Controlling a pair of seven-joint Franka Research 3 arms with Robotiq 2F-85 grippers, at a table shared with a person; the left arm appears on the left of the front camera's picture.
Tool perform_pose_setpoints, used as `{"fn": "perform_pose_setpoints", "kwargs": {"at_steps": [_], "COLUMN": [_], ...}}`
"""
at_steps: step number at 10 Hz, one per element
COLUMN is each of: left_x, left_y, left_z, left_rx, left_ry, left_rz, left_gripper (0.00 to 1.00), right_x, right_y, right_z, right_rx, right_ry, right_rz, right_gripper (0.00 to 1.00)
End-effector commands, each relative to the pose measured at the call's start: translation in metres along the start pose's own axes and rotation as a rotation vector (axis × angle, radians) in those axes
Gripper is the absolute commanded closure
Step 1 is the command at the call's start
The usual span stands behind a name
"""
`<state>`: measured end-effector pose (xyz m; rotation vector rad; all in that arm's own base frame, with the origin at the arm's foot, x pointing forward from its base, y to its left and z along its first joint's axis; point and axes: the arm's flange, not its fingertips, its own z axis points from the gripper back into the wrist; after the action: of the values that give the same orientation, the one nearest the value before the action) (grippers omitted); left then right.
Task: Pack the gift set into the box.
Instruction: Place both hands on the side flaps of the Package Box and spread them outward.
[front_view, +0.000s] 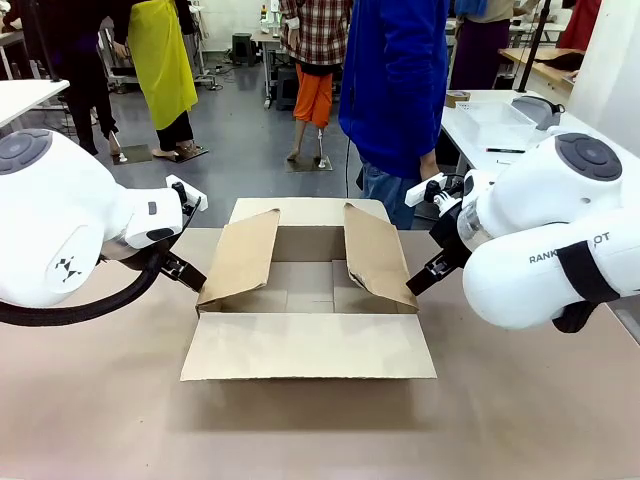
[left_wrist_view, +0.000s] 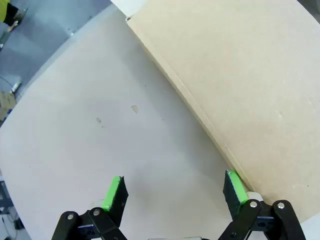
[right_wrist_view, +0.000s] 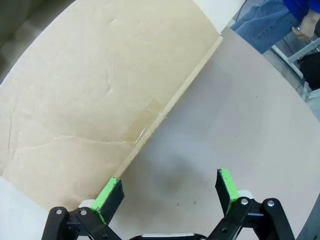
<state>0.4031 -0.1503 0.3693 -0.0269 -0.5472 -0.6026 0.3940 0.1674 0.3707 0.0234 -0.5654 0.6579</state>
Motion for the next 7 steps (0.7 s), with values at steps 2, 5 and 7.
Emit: {"fn": "perform_pose_setpoints", "kwargs": {"at_steps": [2, 5, 7], "left_x": [0.001, -0.005, -0.025], "left_y": [0.000, 0.006, 0.027], "left_z": [0.001, 0.014, 0.050], "left_rx": [0.000, -0.017, 0.032], "left_ry": [-0.004, 0.038, 0.140], "left_rz": [-0.001, -0.015, 0.006], "left_gripper": [0.00, 0.00, 0.00], "right_x": [0.001, -0.001, -0.013], "right_y": [0.000, -0.006, -0.030], "right_z": [0.000, 0.009, 0.029], "right_rx": [0.000, -0.016, -0.005], "right_ry": [-0.001, 0.043, 0.136], "right_rz": [0.000, 0.004, -0.052], "right_gripper": [0.00, 0.00, 0.00]}}
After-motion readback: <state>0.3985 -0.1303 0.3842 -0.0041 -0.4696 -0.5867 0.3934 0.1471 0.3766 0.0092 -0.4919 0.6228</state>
